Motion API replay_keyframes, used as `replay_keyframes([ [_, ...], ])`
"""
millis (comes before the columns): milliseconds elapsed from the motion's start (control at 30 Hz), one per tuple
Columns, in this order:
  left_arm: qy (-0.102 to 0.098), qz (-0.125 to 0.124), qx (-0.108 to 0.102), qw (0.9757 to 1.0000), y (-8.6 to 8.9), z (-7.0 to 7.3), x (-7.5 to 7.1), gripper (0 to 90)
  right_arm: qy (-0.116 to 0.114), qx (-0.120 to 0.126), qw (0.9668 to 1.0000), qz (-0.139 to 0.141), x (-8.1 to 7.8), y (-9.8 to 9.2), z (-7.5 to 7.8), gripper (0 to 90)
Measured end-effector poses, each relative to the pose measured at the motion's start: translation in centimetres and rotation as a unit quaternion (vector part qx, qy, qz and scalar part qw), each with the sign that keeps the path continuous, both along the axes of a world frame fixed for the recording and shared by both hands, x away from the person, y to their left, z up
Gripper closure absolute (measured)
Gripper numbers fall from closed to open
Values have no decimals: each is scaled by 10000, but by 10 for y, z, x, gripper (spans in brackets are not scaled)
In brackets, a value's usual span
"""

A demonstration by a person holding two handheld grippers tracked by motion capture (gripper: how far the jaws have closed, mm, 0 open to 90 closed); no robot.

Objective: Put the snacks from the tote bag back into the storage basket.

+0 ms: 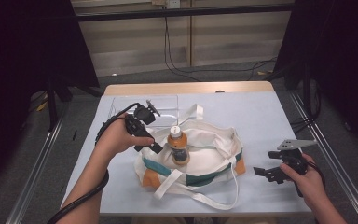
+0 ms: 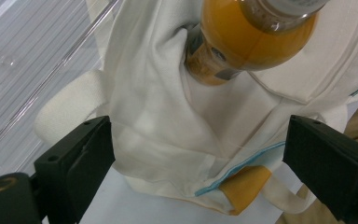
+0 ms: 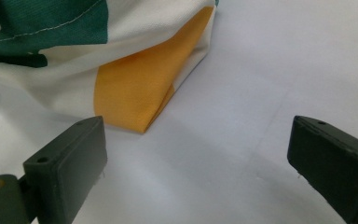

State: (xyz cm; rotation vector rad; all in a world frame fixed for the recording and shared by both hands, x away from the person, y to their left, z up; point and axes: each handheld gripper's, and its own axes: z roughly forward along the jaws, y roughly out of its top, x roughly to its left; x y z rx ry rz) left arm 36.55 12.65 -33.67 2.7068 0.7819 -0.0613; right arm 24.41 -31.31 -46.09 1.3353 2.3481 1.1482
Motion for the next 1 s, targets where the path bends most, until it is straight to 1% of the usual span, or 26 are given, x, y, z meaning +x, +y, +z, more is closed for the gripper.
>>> replay_keyframes([
  [33, 30, -25, 42, 10000, -1, 1, 1, 84, 0, 0, 10000, 0, 0, 0, 0, 45],
  [100, 7, -33, -2, 10000, -3, -1, 1, 84, 5, -4, 10000, 0, 0, 0, 0, 44],
  [133, 40, -29, 25, 10000, -4, 0, 1, 84, 14, -5, 10000, -3, 0, 0, 0, 44],
  [200, 9, -52, 12, 10000, -6, -1, 1, 84, 18, -3, 10000, 3, 0, 0, 0, 44],
  [267, 41, -92, 42, 9999, -9, 0, 2, 84, 25, -6, 10000, 9, 0, 0, -1, 43],
  [300, 2, -76, -6, 10000, -10, -1, 1, 85, 35, -5, 10000, 2, 0, 0, -1, 43],
  [433, -26, -121, 1, 9999, -13, -1, 2, 85, 39, 3, 10000, -2, 0, 0, -1, 41],
  [467, -9, -98, -8, 10000, -13, 0, 2, 85, 47, 4, 10000, 5, 0, -1, -1, 41],
  [500, 1, -137, 9, 9999, -14, 0, 2, 85, 47, 4, 10000, 5, 0, -1, -1, 41],
  [567, -35, -144, -6, 9999, -16, 1, 2, 85, 55, 8, 10000, 9, 0, -1, -1, 41],
  [667, -6, -159, 27, 9999, -17, 2, 2, 85, 55, 11, 10000, 27, 1, 0, -1, 41],
  [700, -25, -149, -14, 9999, -18, 1, 2, 85, 60, 19, 10000, 23, 0, 0, -1, 41],
  [800, -11, -163, -16, 9999, -21, 0, 2, 84, 56, 22, 10000, 35, 1, 0, -1, 41],
  [833, 13, -201, -2, 9998, -22, 0, 3, 84, 55, 22, 10000, 34, 0, 0, -1, 41],
  [900, -31, -224, -24, 9997, -24, -1, 3, 84, 57, 23, 10000, 35, 0, 0, -1, 41],
  [933, -21, -166, -47, 9998, -25, -2, 3, 83, 57, 24, 10000, 39, 0, 0, -1, 41],
  [967, -19, -231, -21, 9997, -25, -2, 3, 83, 60, 20, 10000, 42, 0, 0, -1, 41],
  [1000, -9, -212, -35, 9998, -26, -2, 3, 83, 63, 20, 10000, 43, 0, 0, -1, 41],
])
